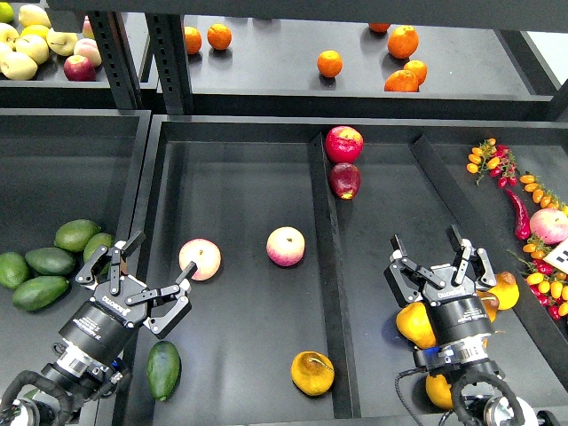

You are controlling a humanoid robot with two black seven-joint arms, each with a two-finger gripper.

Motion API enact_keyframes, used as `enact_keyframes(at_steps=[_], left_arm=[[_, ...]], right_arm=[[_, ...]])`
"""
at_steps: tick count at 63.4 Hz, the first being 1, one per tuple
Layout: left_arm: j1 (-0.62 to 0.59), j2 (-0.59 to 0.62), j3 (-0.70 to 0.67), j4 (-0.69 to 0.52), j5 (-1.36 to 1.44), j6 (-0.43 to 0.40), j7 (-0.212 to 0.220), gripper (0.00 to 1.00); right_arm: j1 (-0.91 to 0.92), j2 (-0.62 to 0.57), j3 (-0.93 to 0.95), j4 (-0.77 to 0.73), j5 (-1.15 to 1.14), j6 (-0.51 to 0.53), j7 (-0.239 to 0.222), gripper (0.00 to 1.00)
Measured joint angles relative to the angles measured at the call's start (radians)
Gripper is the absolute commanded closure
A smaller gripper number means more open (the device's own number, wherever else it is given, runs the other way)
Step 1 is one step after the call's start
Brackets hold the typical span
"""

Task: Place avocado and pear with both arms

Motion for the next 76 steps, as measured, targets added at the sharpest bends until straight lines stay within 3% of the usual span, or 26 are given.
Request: enact_keyframes(at_steps=[76], left_arm=[[0.002,0.000,0.003,-0.001,-0.002,0.000,0.000,0.00]], right_arm=[[-0.009,0.000,-0.039,-0.012,-0.003,-0.005,-0.001,0.00]])
